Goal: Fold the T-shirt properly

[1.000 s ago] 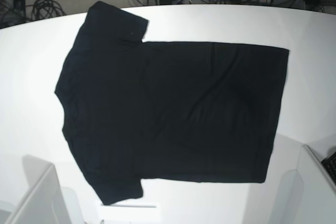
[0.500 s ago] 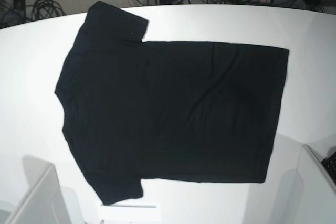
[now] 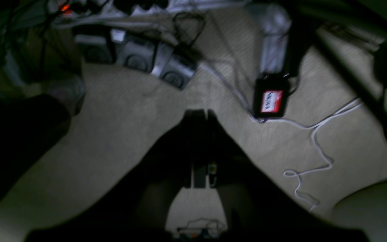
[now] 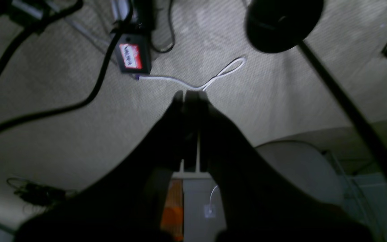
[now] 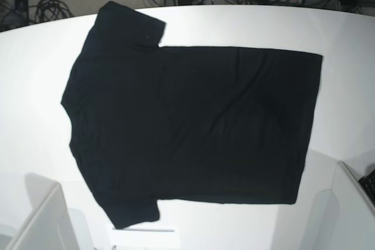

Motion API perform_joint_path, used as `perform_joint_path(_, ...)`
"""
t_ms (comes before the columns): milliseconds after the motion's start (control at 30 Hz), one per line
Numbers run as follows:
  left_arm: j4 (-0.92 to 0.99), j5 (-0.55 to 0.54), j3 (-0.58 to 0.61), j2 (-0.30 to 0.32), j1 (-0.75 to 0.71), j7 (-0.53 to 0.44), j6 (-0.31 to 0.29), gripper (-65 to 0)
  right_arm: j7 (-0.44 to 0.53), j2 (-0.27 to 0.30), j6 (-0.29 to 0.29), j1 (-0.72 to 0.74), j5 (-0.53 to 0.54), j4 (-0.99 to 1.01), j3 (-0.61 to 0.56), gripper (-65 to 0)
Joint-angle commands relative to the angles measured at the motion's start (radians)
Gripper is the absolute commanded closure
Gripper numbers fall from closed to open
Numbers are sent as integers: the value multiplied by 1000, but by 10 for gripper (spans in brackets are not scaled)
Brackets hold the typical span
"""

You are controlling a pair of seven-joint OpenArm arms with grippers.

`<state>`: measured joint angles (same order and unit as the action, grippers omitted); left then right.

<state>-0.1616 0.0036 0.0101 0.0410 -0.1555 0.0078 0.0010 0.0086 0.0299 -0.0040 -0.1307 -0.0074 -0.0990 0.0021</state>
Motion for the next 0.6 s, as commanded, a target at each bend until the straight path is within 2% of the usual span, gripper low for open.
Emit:
perform_joint_path(0,0,-3,1,9,-9,1,4,0,-17,6,-3,-11,2,0,3,0)
perform_joint_path(67,0,2,1,10,-19,-2,4,0,-14,9,-3,-14,2,0,3,0)
perform_joint_path(200,-8,2,1,10,-43,-7,4,0,55,12,-3,-65,2,-43,3,0)
perform_joint_path(333,-77,2,1,10,-89,-4,4,0,11,14,-3,-88,2,-94,3,0)
perform_joint_path(567,-97,2,1,10,-106,-7,4,0,14,15,-3,-96,2,-98,3,0)
